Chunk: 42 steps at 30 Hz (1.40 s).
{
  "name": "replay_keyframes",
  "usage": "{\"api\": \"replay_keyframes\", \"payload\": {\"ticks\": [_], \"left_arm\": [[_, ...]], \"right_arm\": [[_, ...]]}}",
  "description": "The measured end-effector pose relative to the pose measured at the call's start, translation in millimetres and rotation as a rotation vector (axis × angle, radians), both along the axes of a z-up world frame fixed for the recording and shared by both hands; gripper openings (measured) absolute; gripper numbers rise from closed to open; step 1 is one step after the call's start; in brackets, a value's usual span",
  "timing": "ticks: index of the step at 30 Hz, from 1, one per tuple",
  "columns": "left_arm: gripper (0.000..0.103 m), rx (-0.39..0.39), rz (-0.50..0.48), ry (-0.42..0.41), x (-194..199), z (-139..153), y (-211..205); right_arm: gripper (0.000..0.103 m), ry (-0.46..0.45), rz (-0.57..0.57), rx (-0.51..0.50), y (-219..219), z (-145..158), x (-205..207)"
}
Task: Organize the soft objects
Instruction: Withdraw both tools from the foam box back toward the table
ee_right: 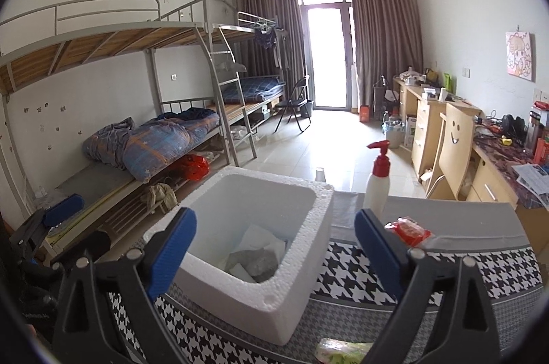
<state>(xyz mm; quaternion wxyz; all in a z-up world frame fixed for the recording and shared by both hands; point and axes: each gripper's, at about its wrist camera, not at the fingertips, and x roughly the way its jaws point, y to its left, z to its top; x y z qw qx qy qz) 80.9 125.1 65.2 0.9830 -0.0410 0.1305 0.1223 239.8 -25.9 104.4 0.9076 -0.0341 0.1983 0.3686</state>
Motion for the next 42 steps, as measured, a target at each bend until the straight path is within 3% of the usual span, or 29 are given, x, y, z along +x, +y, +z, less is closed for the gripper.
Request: {"api": "replay_keyframes", "payload": {"ticks": [42], "left_arm": [[0.102, 0.024, -0.245, 0.042, 8.7, -14.2, -78.8]], "right_arm": [[0.096, -0.001, -0.153, 0.023, -97.1, -29.6, -23.4]]}}
